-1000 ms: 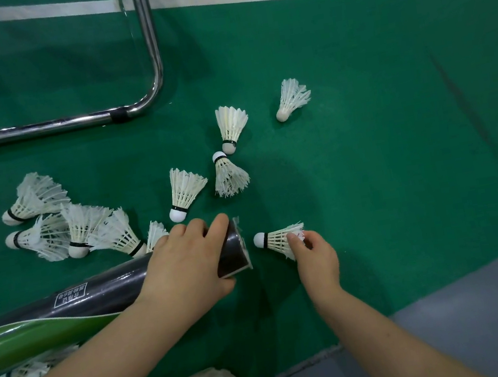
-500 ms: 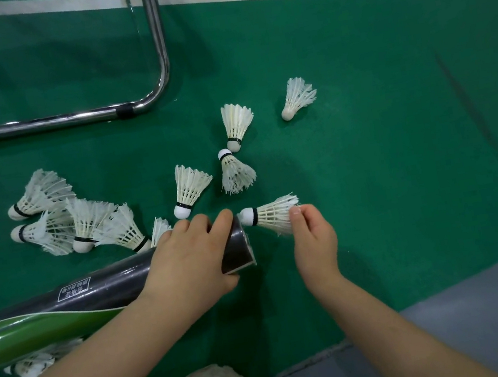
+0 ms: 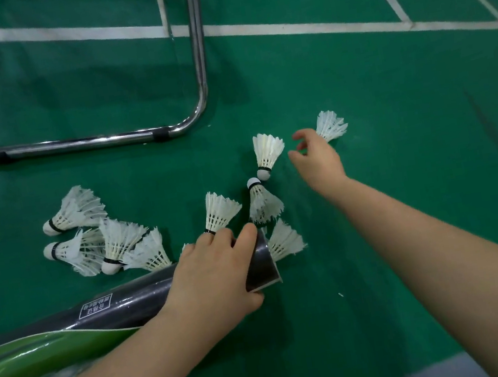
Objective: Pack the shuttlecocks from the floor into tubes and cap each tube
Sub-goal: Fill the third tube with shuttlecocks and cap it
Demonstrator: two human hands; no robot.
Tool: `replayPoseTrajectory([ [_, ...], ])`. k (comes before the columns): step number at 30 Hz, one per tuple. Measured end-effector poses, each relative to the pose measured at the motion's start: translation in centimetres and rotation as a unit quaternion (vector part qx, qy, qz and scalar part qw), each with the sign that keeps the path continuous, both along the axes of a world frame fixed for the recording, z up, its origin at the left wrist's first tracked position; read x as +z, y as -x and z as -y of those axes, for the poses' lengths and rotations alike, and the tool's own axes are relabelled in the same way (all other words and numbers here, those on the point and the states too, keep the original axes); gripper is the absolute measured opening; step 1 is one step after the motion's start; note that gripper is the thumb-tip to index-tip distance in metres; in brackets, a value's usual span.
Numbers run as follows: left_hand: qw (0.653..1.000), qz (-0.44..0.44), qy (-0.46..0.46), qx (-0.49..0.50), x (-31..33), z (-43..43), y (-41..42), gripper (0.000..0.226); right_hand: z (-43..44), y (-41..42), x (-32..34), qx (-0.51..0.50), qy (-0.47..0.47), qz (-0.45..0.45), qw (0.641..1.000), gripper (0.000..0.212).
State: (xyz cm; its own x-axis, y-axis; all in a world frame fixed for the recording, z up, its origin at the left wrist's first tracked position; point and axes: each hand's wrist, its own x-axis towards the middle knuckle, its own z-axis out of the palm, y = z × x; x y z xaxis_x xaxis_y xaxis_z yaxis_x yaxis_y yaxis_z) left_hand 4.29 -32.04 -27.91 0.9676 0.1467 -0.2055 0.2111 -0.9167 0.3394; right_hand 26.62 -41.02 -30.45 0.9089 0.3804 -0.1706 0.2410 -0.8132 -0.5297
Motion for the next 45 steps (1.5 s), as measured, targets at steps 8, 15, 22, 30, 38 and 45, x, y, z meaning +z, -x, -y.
replayPoseTrajectory([
  [8,0.999,0.015,0.024,0.015,0.1,-0.9,-0.4,0.078,-7.3,-3.6,-1.6,0.128,0.222,-0.005,0.966,0.045],
  [15,0.999,0.035,0.018,0.033,0.5,-1.9,-0.8,0.074,-6.3,-2.5,-1.8,0.051,0.135,-0.047,0.988,0.031],
  [22,0.999,0.035,0.015,0.03,0.9,-2.0,-0.6,0.076,-2.6,1.7,2.2,-0.036,-0.12,-0.043,0.991,0.017],
  [30,0.999,0.024,0.007,0.028,1.0,-1.4,-0.3,0.078,-0.4,5.8,4.8,-0.053,-0.193,-0.059,0.978,0.023],
  [38,0.999,0.028,0.004,0.035,1.3,-1.3,-0.2,0.075,3.1,9.2,5.0,-0.057,-0.194,0.047,0.978,0.019],
  [45,0.999,0.029,-0.001,0.038,1.3,-1.5,-0.2,0.078,3.3,12.5,5.3,0.005,-0.22,-0.015,0.975,0.021],
])
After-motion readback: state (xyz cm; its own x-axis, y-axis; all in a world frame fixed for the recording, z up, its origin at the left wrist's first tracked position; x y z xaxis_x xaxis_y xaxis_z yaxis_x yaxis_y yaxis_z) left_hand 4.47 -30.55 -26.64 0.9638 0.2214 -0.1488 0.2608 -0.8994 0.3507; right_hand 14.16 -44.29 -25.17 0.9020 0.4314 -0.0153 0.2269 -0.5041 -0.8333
